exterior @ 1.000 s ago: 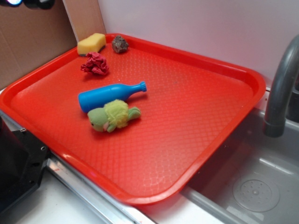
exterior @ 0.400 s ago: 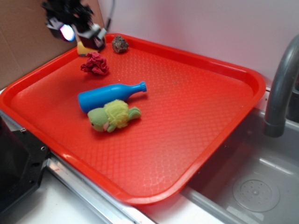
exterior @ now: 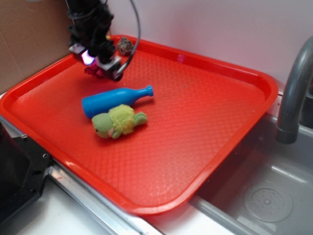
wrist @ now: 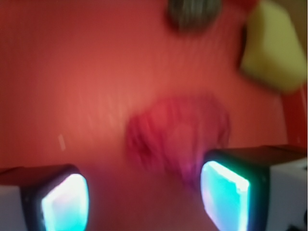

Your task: Grab the red paper.

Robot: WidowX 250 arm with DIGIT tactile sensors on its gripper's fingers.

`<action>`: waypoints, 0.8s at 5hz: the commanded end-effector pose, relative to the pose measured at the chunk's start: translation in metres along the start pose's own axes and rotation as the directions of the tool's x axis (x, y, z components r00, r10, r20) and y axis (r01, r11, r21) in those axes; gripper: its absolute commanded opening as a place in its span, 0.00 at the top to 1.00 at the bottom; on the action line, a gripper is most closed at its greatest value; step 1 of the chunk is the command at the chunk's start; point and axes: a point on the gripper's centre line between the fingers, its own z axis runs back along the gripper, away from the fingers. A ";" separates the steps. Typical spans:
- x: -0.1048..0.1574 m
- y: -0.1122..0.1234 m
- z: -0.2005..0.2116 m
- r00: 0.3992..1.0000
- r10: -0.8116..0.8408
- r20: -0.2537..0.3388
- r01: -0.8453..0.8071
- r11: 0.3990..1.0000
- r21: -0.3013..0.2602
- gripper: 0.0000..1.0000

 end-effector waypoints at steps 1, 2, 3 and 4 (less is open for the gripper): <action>0.022 0.019 0.002 0.998 -0.012 0.063 0.010 0.999 0.034 0.00; 0.032 0.029 0.017 0.995 0.021 0.094 -0.020 1.000 -0.011 0.00; 0.063 0.025 0.013 0.995 0.010 0.098 -0.004 0.998 -0.064 0.00; 0.074 0.009 0.001 0.997 -0.028 0.073 0.033 0.997 -0.073 0.00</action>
